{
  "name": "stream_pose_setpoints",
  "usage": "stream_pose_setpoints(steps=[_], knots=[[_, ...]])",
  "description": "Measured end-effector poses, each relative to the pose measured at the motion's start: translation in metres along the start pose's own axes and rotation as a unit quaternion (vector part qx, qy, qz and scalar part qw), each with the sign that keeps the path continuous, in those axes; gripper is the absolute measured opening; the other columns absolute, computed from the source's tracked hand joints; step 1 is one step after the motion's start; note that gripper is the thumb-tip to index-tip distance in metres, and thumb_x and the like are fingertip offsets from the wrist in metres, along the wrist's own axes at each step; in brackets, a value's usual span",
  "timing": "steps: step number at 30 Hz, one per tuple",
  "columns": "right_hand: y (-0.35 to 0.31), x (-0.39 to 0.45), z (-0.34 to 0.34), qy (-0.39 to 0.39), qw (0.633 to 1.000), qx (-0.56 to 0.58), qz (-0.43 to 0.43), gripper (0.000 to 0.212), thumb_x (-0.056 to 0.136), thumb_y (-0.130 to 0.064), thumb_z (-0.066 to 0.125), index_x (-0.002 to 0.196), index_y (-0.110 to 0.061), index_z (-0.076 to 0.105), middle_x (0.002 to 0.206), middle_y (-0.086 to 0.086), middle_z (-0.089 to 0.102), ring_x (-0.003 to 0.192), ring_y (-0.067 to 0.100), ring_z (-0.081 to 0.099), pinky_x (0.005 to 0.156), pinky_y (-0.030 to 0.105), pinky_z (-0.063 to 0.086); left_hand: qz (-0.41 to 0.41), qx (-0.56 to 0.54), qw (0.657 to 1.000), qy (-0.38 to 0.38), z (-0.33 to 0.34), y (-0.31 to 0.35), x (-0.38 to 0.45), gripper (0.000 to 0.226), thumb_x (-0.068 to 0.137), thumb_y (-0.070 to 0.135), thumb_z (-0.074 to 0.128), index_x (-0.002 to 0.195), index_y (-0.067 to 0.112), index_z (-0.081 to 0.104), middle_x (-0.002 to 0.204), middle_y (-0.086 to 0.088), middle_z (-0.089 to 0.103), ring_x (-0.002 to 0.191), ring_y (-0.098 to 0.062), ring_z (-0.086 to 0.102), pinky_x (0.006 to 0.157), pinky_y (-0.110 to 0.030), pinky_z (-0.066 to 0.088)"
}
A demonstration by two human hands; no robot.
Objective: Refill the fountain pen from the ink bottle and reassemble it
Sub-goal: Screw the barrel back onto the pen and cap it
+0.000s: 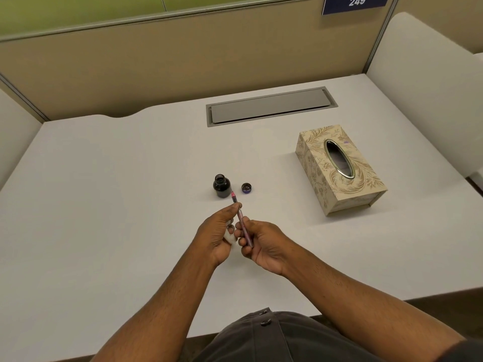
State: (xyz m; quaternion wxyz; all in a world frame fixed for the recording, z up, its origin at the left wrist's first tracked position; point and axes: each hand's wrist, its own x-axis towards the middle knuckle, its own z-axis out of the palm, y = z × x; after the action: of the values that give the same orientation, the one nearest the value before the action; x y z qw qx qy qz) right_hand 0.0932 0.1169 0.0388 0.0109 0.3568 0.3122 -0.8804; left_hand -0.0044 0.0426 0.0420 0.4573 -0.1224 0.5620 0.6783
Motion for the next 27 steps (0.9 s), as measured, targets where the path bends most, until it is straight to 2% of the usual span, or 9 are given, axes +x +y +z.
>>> stream_pose_setpoints(steps=[3,5,8,11,15,18,20,24,27], knots=[[0.0003,0.0,0.0001,-0.003,1.0,0.008,0.012,0.03,0.099,-0.03,0.049,0.09,-0.007,0.065,0.067,0.003,0.065,0.053,0.01,0.051,0.044,0.019,0.041,-0.001,0.004,1.0,-0.007,-0.0001,-0.0008,0.0,0.019,0.08,0.017,0.072,0.097,0.01,0.071,0.074,-0.002,0.051,0.054,-0.012,0.038,0.046,-0.025,0.038],[-0.0003,-0.0001,0.0004,0.007,1.0,0.01,0.006,0.023,0.095,-0.031,0.059,0.089,-0.009,0.063,0.068,0.003,0.062,0.053,0.01,0.05,0.043,0.019,0.039,-0.002,0.009,1.0,0.003,-0.0008,-0.0017,0.0015,0.017,0.08,0.019,0.072,0.097,0.013,0.073,0.08,0.001,0.049,0.063,-0.012,0.036,0.052,-0.025,0.038],[0.0005,0.0004,0.0001,0.032,0.999,0.001,-0.015,0.014,0.09,-0.02,0.067,0.087,-0.008,0.059,0.07,0.003,0.06,0.05,0.009,0.049,0.041,0.018,0.037,-0.003,0.01,1.0,0.002,-0.001,-0.0032,0.0037,0.017,0.081,0.02,0.071,0.098,0.015,0.073,0.087,0.001,0.047,0.068,-0.013,0.033,0.059,-0.026,0.036],[0.0014,-0.0001,0.0007,0.026,1.0,0.011,-0.008,0.017,0.096,-0.022,0.058,0.089,-0.006,0.061,0.072,0.005,0.065,0.05,0.009,0.05,0.041,0.018,0.038,-0.001,0.008,1.0,0.003,-0.0007,-0.0039,0.0043,0.021,0.083,0.019,0.071,0.102,0.012,0.073,0.087,-0.003,0.049,0.062,-0.012,0.035,0.055,-0.025,0.039],[0.0012,0.0004,0.0016,0.031,0.999,0.012,0.012,0.033,0.1,-0.032,0.047,0.095,-0.006,0.066,0.075,0.006,0.067,0.051,0.009,0.049,0.041,0.018,0.037,-0.007,0.001,1.0,-0.022,-0.0014,-0.0041,0.0026,0.013,0.084,0.018,0.069,0.092,0.009,0.073,0.068,-0.005,0.056,0.047,-0.01,0.037,0.042,-0.025,0.039],[0.0015,0.0007,0.001,0.042,0.999,-0.005,-0.007,0.023,0.093,-0.032,0.062,0.09,-0.009,0.062,0.072,0.004,0.062,0.051,0.01,0.049,0.041,0.019,0.036,-0.007,0.013,1.0,0.004,-0.001,-0.0054,0.0037,0.015,0.083,0.019,0.07,0.096,0.013,0.073,0.084,-0.001,0.051,0.065,-0.012,0.037,0.056,-0.026,0.038],[0.002,0.0008,0.0001,0.045,0.999,-0.012,-0.019,0.019,0.092,-0.026,0.064,0.088,-0.008,0.06,0.072,0.003,0.061,0.049,0.008,0.049,0.041,0.018,0.037,-0.006,0.018,1.0,0.008,-0.001,-0.0061,0.005,0.015,0.084,0.02,0.07,0.097,0.013,0.073,0.092,-0.002,0.048,0.069,-0.013,0.035,0.06,-0.026,0.037],[0.0014,0.0007,0.0007,0.03,1.0,0.006,-0.001,0.03,0.098,-0.032,0.052,0.089,-0.006,0.065,0.066,0.004,0.068,0.05,0.009,0.051,0.041,0.018,0.039,-0.012,0.009,1.0,-0.021,-0.001,-0.0054,0.0031,0.013,0.086,0.018,0.067,0.094,0.009,0.071,0.078,-0.006,0.053,0.048,-0.01,0.038,0.044,-0.025,0.039],[0.001,0.0001,0.0017,0.033,0.999,-0.005,-0.007,0.029,0.091,-0.037,0.064,0.088,-0.008,0.067,0.066,0.003,0.066,0.052,0.01,0.049,0.042,0.018,0.037,-0.013,0.004,1.0,-0.015,-0.0006,-0.0064,0.0032,0.011,0.085,0.018,0.068,0.091,0.01,0.072,0.076,-0.003,0.053,0.053,-0.011,0.042,0.046,-0.026,0.039]])
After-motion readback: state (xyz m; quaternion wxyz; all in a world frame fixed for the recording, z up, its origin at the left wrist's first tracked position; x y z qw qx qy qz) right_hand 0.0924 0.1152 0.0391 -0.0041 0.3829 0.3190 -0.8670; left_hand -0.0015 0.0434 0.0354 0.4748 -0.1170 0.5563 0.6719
